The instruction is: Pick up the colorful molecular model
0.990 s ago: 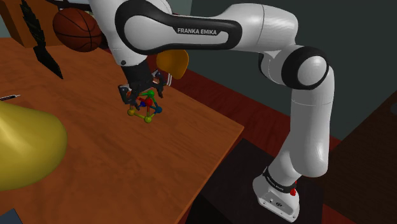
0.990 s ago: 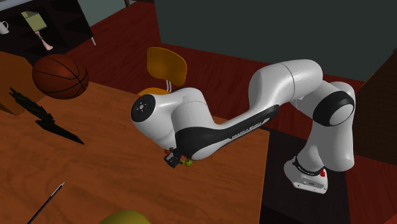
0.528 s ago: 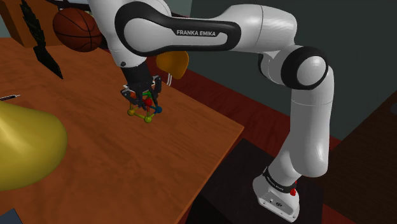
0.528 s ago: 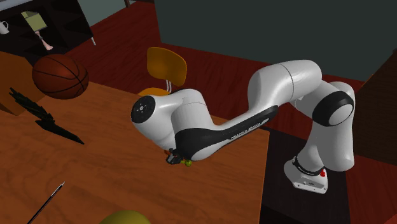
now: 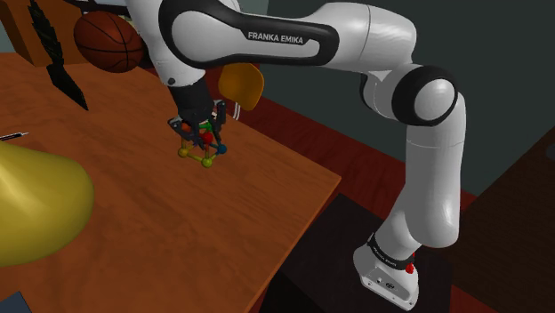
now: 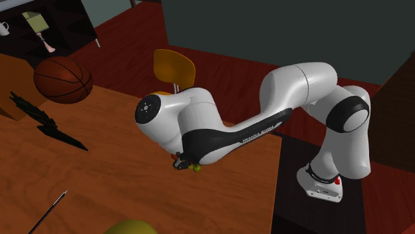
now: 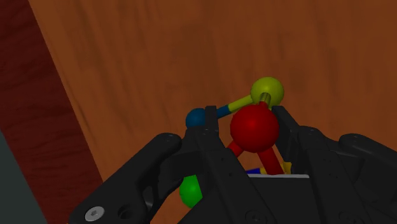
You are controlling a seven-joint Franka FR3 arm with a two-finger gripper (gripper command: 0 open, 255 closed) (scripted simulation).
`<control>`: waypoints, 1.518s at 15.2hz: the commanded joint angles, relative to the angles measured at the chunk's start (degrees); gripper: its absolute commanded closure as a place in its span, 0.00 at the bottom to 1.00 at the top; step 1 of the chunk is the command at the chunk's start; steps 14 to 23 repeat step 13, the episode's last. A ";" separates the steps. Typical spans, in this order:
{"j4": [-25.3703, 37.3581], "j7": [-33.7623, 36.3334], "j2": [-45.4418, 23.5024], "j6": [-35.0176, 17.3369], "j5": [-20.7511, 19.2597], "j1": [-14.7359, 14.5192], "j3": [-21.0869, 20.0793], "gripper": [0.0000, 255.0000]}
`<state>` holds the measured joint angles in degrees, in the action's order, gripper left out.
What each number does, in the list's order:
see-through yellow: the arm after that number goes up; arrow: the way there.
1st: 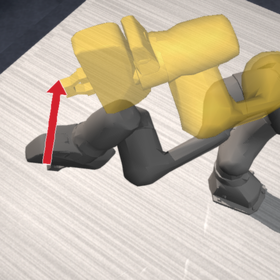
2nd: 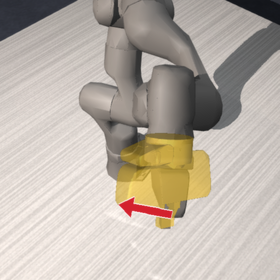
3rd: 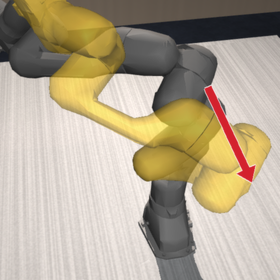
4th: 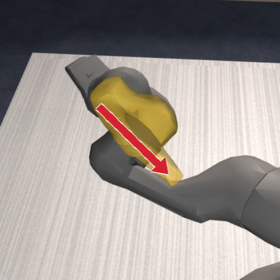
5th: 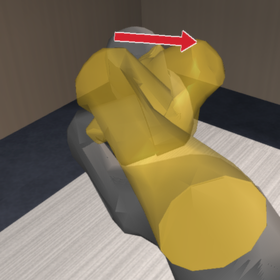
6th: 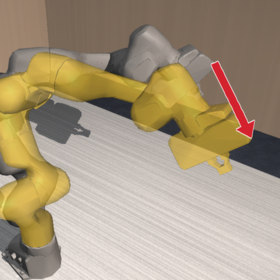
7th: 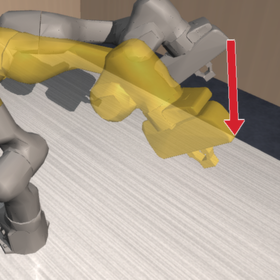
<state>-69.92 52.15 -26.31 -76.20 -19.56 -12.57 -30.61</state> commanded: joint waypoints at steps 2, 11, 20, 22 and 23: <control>2.88 -0.34 -0.42 2.42 -0.26 -0.62 0.03 1.00; 16.17 -1.73 -4.16 11.76 -2.41 -4.25 0.56 1.00; 16.45 -1.77 -4.25 11.94 -2.46 -4.34 0.59 1.00; 16.45 -1.77 -4.25 11.94 -2.46 -4.34 0.59 1.00; 16.45 -1.77 -4.25 11.94 -2.46 -4.34 0.59 1.00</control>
